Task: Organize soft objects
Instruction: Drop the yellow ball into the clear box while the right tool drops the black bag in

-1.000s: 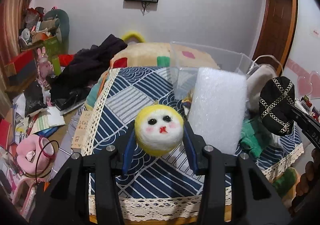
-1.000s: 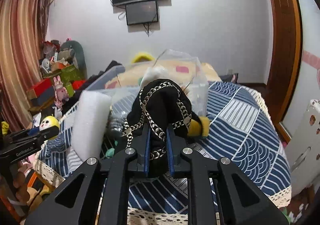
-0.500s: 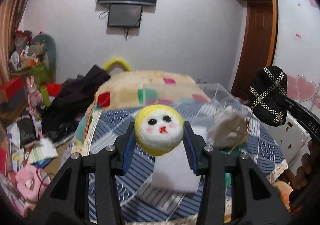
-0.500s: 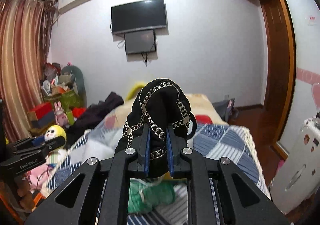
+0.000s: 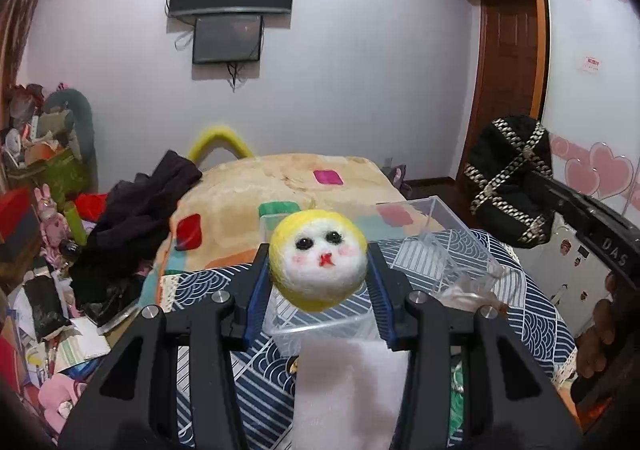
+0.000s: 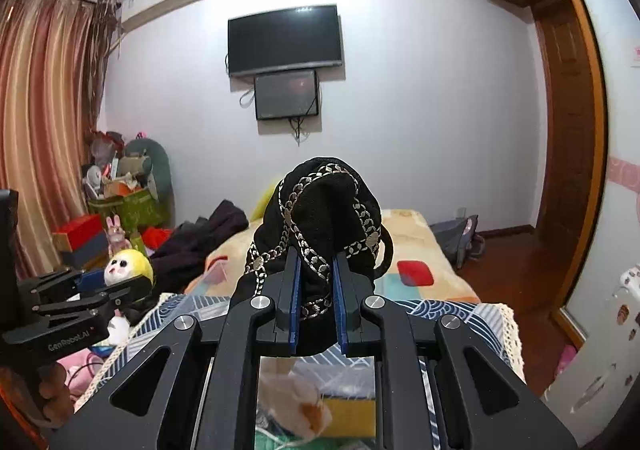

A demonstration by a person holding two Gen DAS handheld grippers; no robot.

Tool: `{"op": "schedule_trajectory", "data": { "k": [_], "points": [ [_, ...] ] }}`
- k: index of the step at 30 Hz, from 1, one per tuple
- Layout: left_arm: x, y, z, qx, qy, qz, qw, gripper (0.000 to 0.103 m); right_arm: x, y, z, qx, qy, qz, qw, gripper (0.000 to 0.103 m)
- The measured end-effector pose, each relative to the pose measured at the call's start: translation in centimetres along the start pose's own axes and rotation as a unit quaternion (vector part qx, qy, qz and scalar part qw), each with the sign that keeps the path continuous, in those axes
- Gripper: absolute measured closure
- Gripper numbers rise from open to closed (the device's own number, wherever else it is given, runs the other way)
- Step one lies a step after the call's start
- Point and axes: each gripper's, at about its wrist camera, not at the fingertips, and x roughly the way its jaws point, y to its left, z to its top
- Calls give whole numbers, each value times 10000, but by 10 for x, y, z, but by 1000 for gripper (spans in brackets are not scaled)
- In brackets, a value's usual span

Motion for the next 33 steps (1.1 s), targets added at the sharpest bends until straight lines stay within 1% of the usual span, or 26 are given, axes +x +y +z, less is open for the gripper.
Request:
{"op": "schedule_trajectory", "data": {
  "k": [2,4,8,10,13,19,21,24,26,29,31,33],
  "points": [
    [11,2,3,-21,135,-61,9999,58,12,-3,-1,-3,139,38,9999,90],
    [28,4,5,-30,360,-146,9992,58,25,-7,-3,-19,317,44,9995,90],
    [57,2,6,38,747,-175,9970,58,48,-15,-10,6,712,119,9974,90],
    [76,2,4,46,1074,-285,9938,58,57,-18,-15,-6,911,153,9957,90],
    [95,2,2,54,1349,-284,9904,58,68,-20,-23,-31,1201,206,9925,90],
    [110,1,0,86,1557,-385,9870,58,81,-23,-36,-106,1750,490,9833,90],
    [114,-2,0,112,1606,-364,9863,58,86,-22,-38,-112,1911,569,9799,90],
    [114,-3,-1,115,1603,-327,9865,58,89,-25,-38,-70,2043,625,9769,86],
    [114,-3,-1,115,1571,-332,9870,56,89,-27,-35,-81,2019,555,9778,79],
    [108,-6,0,118,1468,-376,9884,47,86,-30,-31,-111,1903,421,9808,69],
    [101,-10,2,173,1367,-390,9897,44,80,-31,-28,-97,1828,366,9824,56],
    [96,-13,5,220,1282,-367,9908,40,78,-31,-24,-119,1722,298,9845,50]
  ]
}}
